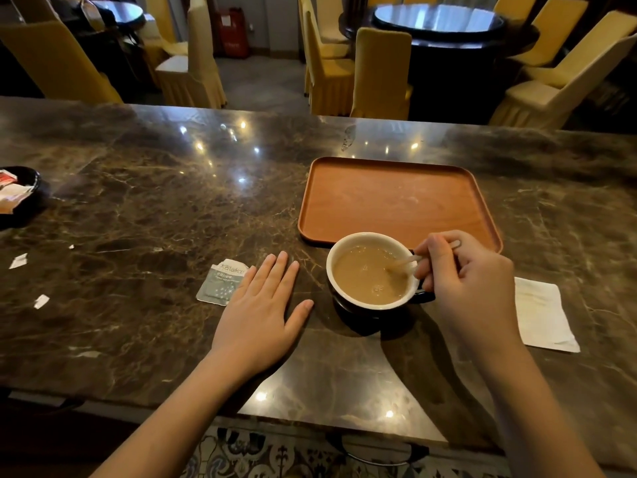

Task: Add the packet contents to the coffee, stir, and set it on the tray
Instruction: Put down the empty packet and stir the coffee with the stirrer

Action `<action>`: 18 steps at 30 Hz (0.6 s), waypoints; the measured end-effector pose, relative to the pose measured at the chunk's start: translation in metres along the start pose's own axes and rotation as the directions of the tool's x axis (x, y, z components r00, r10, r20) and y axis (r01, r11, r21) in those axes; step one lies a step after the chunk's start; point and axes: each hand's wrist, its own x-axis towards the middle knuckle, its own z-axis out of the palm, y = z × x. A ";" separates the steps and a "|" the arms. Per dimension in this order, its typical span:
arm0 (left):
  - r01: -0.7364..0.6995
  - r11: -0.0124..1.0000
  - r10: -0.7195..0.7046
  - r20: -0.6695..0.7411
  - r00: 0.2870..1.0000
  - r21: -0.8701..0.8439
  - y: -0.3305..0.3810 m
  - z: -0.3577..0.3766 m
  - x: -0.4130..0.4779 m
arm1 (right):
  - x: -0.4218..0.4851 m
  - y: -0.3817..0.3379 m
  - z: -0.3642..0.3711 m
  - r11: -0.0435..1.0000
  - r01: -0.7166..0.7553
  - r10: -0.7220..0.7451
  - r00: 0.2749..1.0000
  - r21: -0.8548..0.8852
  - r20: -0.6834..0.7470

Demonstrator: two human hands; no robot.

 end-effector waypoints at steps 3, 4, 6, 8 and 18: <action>0.000 1.000 0.000 -0.006 1.000 -0.013 -0.001 0.001 0.000 | -0.002 -0.003 0.008 0.999 0.028 -0.029 0.998 0.020 0.047; 0.000 1.000 0.000 -0.008 1.000 -0.013 -0.001 0.001 0.000 | -0.003 -0.005 0.009 0.999 0.034 -0.036 0.997 0.034 0.069; 0.000 1.000 -0.001 -0.009 1.000 -0.016 -0.001 0.001 0.000 | -0.006 -0.009 0.009 0.997 0.028 -0.036 0.992 0.072 0.121; -0.001 1.000 0.000 -0.011 1.000 -0.014 -0.001 0.002 0.000 | -0.007 -0.012 0.004 0.993 -0.001 -0.020 0.984 0.116 0.176; 0.003 1.000 -0.003 -0.013 1.000 -0.019 -0.001 0.001 0.000 | 0.000 -0.004 -0.019 0.999 0.013 -0.011 0.998 -0.032 0.069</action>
